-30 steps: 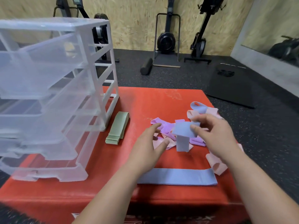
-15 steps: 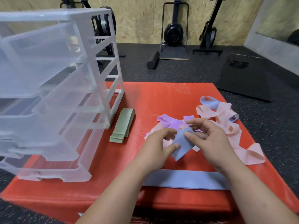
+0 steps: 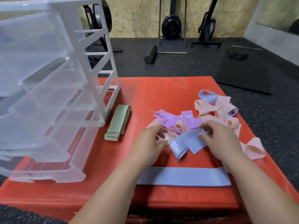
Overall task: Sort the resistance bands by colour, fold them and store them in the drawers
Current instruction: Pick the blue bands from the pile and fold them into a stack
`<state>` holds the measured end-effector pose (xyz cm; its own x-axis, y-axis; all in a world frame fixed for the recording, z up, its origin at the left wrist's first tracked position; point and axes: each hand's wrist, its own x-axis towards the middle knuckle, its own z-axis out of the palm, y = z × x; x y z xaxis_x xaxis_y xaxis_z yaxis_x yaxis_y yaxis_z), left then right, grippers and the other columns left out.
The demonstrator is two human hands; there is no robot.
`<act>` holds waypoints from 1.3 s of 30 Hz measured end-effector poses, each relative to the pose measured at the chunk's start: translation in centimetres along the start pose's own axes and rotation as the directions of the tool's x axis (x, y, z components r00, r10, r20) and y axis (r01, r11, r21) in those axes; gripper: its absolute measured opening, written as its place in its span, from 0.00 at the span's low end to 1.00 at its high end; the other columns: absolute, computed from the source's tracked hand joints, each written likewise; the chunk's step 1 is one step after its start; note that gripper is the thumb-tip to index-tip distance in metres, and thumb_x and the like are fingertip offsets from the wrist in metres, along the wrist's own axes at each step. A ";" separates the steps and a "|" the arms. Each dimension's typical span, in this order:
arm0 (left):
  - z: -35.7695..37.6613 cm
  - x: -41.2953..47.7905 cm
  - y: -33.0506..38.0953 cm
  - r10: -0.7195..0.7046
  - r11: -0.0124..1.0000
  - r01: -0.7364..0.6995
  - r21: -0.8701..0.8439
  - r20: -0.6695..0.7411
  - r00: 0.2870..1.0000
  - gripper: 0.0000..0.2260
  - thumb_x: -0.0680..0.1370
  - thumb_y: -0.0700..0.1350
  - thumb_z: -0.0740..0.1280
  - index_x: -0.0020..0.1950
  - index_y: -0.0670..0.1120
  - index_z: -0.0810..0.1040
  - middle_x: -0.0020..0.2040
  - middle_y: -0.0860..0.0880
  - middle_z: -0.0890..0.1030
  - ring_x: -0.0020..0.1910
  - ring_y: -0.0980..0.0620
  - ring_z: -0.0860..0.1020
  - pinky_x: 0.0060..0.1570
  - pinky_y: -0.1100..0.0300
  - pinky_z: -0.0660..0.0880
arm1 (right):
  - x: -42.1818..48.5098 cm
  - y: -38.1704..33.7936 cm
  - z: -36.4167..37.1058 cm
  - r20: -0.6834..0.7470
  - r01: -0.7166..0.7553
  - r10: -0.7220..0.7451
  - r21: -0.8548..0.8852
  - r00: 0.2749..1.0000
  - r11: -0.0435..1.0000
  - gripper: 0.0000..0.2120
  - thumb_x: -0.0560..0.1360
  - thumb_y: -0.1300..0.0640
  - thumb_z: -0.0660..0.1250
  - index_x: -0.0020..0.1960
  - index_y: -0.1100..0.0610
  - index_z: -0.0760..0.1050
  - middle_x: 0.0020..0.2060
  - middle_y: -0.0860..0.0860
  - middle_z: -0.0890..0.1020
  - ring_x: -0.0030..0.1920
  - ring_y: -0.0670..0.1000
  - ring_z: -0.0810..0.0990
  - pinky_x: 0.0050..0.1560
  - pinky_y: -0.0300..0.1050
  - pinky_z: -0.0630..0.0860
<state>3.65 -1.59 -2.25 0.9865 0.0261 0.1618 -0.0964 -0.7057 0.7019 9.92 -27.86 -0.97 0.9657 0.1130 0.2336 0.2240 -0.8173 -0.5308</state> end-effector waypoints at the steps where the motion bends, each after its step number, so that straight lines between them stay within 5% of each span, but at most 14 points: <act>1: 0.2 -0.1 0.1 0.014 0.998 -0.016 0.056 0.023 1.000 0.13 0.78 0.48 0.73 0.62 0.58 0.81 0.51 0.61 0.82 0.50 0.57 0.79 0.54 0.54 0.77 | 0.0 0.4 0.0 0.028 -0.013 0.014 -0.029 1.000 0.999 0.12 0.76 0.54 0.74 0.57 0.42 0.80 0.50 0.43 0.84 0.49 0.49 0.82 0.51 0.51 0.81; 7: 1.8 -0.6 1.4 0.044 0.985 -0.059 0.161 0.089 0.995 0.17 0.79 0.54 0.71 0.68 0.59 0.79 0.56 0.60 0.83 0.57 0.52 0.77 0.56 0.50 0.78 | -1.0 0.5 0.4 0.098 0.085 -0.072 -0.137 0.993 0.987 0.25 0.73 0.56 0.76 0.68 0.44 0.76 0.62 0.46 0.73 0.55 0.51 0.79 0.50 0.50 0.79; 13: 3.2 -0.4 1.9 0.008 0.978 -0.036 0.206 0.133 0.991 0.21 0.74 0.51 0.74 0.66 0.62 0.77 0.50 0.57 0.82 0.54 0.48 0.77 0.51 0.49 0.78 | -1.8 0.9 0.9 0.196 0.090 -0.058 -0.161 0.979 0.983 0.23 0.74 0.46 0.76 0.68 0.41 0.76 0.62 0.44 0.70 0.63 0.51 0.74 0.57 0.50 0.77; 19: 3.2 0.3 1.2 -0.022 0.980 -0.001 0.199 0.114 0.993 0.19 0.76 0.50 0.75 0.66 0.55 0.81 0.49 0.56 0.84 0.56 0.49 0.77 0.53 0.53 0.75 | -1.6 1.7 0.2 0.192 0.036 0.006 -0.215 0.981 0.976 0.26 0.64 0.31 0.77 0.51 0.44 0.72 0.50 0.44 0.72 0.52 0.50 0.74 0.47 0.50 0.76; 24: 1.9 0.8 0.5 -0.009 0.981 0.001 0.196 0.042 0.999 0.04 0.78 0.53 0.74 0.45 0.55 0.82 0.40 0.58 0.82 0.47 0.52 0.78 0.57 0.50 0.74 | -0.9 2.1 -0.9 0.099 -0.035 0.041 -0.054 0.994 0.998 0.14 0.70 0.40 0.77 0.39 0.45 0.75 0.37 0.41 0.80 0.42 0.45 0.78 0.37 0.45 0.69; 28: 0.8 1.0 -0.1 0.049 0.974 -0.049 0.220 0.005 0.999 0.04 0.80 0.53 0.73 0.47 0.55 0.80 0.49 0.55 0.80 0.53 0.48 0.73 0.54 0.51 0.72 | -0.3 2.5 -2.3 0.158 -0.057 0.059 -0.017 0.986 0.998 0.05 0.74 0.47 0.77 0.42 0.43 0.81 0.39 0.39 0.83 0.43 0.39 0.80 0.37 0.34 0.68; 34: -0.1 0.8 -0.6 0.077 0.964 -0.075 0.255 0.000 0.997 0.02 0.79 0.50 0.73 0.49 0.55 0.81 0.43 0.57 0.83 0.52 0.48 0.74 0.51 0.47 0.75 | -0.1 3.0 -3.5 0.285 -0.124 0.103 0.055 0.953 0.991 0.08 0.75 0.39 0.73 0.43 0.41 0.86 0.38 0.34 0.85 0.44 0.36 0.81 0.42 0.39 0.74; 36: -0.3 0.7 -0.7 0.064 0.956 -0.063 0.288 0.005 0.998 0.03 0.78 0.50 0.73 0.49 0.56 0.81 0.43 0.56 0.83 0.50 0.49 0.75 0.50 0.48 0.75 | 0.0 3.1 -3.8 0.299 -0.109 0.101 0.008 0.949 0.994 0.00 0.74 0.46 0.76 0.45 0.40 0.86 0.40 0.34 0.85 0.45 0.36 0.82 0.42 0.36 0.73; 39: -0.6 0.6 -1.1 0.030 0.946 -0.039 0.323 0.032 0.999 0.05 0.77 0.49 0.73 0.52 0.57 0.82 0.46 0.56 0.84 0.50 0.50 0.74 0.49 0.51 0.73 | 0.0 3.5 -3.8 0.296 -0.121 0.134 -0.059 0.946 0.991 0.13 0.71 0.58 0.73 0.46 0.39 0.86 0.43 0.34 0.86 0.45 0.36 0.82 0.43 0.34 0.73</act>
<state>4.30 -0.33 -2.52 0.9869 -0.0177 0.1606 -0.0866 -0.8969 0.4337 10.22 -32.83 0.28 0.9821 0.1647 -0.0909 0.0969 -0.8571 -0.5059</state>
